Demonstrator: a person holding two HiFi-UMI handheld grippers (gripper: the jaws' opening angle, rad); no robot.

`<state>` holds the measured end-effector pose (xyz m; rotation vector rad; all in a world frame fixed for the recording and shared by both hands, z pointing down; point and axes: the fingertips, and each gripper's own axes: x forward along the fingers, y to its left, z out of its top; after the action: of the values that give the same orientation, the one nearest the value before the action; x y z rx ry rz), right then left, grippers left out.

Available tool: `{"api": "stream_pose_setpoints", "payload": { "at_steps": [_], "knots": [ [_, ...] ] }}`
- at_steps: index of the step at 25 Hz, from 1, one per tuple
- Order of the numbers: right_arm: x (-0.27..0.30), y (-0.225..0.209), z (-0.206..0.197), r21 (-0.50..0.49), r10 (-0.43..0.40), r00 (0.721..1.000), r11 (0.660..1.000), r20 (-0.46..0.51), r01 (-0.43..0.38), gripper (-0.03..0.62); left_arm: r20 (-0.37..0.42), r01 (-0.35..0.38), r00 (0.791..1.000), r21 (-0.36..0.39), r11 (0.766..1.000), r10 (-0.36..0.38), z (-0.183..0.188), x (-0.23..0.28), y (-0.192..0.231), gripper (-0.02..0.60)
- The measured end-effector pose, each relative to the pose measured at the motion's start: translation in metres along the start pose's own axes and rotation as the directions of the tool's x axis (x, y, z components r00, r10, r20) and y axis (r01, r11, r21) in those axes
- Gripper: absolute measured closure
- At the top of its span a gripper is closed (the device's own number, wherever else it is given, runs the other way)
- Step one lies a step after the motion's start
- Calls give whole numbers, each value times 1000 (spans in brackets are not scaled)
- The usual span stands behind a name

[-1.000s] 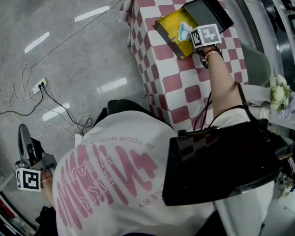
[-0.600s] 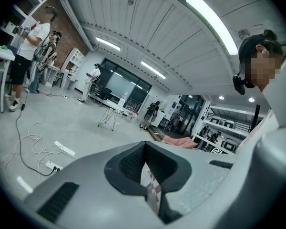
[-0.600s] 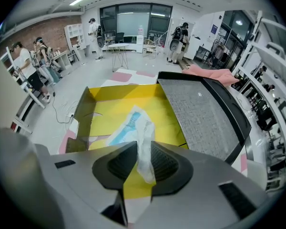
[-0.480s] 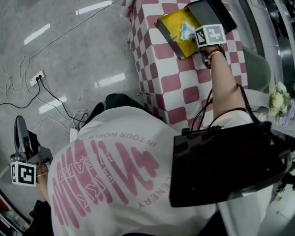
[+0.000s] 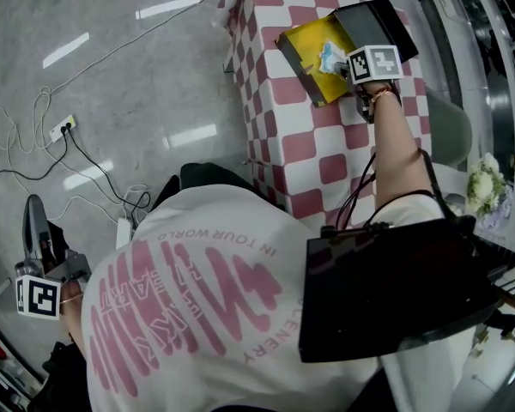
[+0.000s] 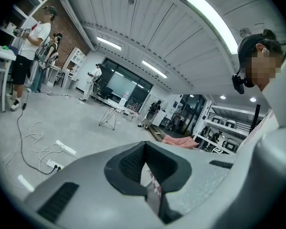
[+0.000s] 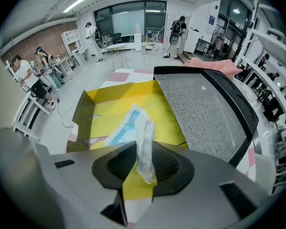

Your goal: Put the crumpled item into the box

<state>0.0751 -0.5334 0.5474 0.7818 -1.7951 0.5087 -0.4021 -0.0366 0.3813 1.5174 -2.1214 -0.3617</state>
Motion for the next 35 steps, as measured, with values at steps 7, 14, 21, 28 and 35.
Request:
{"api": "stream_pose_setpoints", "payload": {
  "at_steps": [7,14,21,28,35],
  "knots": [
    [-1,0,-1,25,18,1000,1000,2,-18,491,-33,-6,999,6,1000,6,-4,0,-2,574],
    [-2,-2,0,55,7,999,998,52,-10,485,-53,18,998,9,1000,-18,-2,16,-7,574],
    [-3,-5,-2,79,-21,999,997,48,17,462,-57,45,997,19,999,-44,-1,27,-11,574],
    [-2,-8,-2,72,-29,999,997,22,28,433,-64,51,997,-9,999,-51,-6,32,-7,574],
    [-3,-9,0,112,-25,999,993,38,21,427,-66,42,997,-16,999,-43,-2,37,-3,574]
  ]
}}
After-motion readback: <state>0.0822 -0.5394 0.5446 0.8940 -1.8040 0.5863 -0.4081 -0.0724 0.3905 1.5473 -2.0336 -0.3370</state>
